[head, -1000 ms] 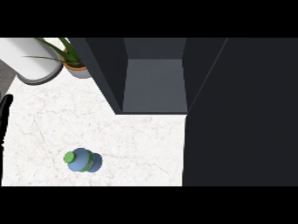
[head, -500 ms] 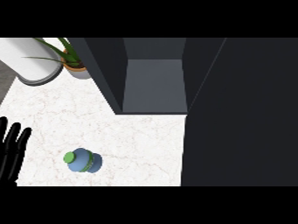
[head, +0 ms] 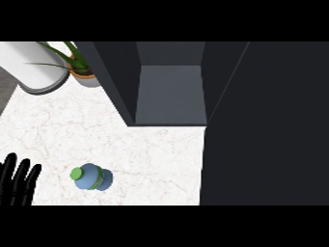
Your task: Pick up the bottled water, place it into the cabinet and close the cabinet
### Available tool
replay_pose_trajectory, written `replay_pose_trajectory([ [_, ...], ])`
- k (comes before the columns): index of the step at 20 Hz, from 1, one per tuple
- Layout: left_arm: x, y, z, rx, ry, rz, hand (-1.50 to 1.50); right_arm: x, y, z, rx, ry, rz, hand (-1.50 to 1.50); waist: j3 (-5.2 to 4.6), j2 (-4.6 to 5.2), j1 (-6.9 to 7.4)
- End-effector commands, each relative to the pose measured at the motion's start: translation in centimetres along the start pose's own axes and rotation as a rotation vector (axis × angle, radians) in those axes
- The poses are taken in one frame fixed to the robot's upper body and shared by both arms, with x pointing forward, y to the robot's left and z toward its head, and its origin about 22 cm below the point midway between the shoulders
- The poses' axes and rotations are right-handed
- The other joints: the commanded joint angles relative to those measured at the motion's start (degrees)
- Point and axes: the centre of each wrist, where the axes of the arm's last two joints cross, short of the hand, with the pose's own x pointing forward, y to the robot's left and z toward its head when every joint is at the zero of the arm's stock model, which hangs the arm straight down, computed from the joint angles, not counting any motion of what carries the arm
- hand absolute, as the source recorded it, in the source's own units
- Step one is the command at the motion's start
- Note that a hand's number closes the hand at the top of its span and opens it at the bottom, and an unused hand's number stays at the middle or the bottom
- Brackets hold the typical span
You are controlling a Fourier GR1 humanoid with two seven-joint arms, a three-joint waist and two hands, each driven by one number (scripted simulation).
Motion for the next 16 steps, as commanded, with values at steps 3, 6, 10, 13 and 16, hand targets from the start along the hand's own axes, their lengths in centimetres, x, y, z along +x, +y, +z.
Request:
replay_pose_trajectory([
  [3,-2.8,-0.8,0.2,0.046,0.008,-0.043,-1.5,2.4,0.5,2.3,-0.01,-0.03,-0.003,-1.5,-0.01,0.02,-0.43],
  [6,-3.5,1.4,0.6,0.104,0.014,-0.072,-1.5,4.3,1.0,2.9,-0.001,-0.037,0.001,-1.5,-0.08,0.01,-0.29],
  [10,-4.9,1.9,-0.4,0.148,0.024,-0.073,-1.5,1.9,1.1,3.2,-0.008,-0.017,-0.006,-1.5,-0.03,0.1,-0.5],
  [13,-7.0,2.2,1.0,0.167,0.038,-0.108,-1.5,1.7,1.7,3.3,-0.024,-0.034,-0.005,-1.5,-0.05,0.01,-0.18],
  [16,-9.6,3.9,-0.7,0.17,0.069,-0.091,-1.5,2.7,0.1,4.1,0.007,-0.034,0.012,-1.5,-0.03,0.1,-0.61],
])
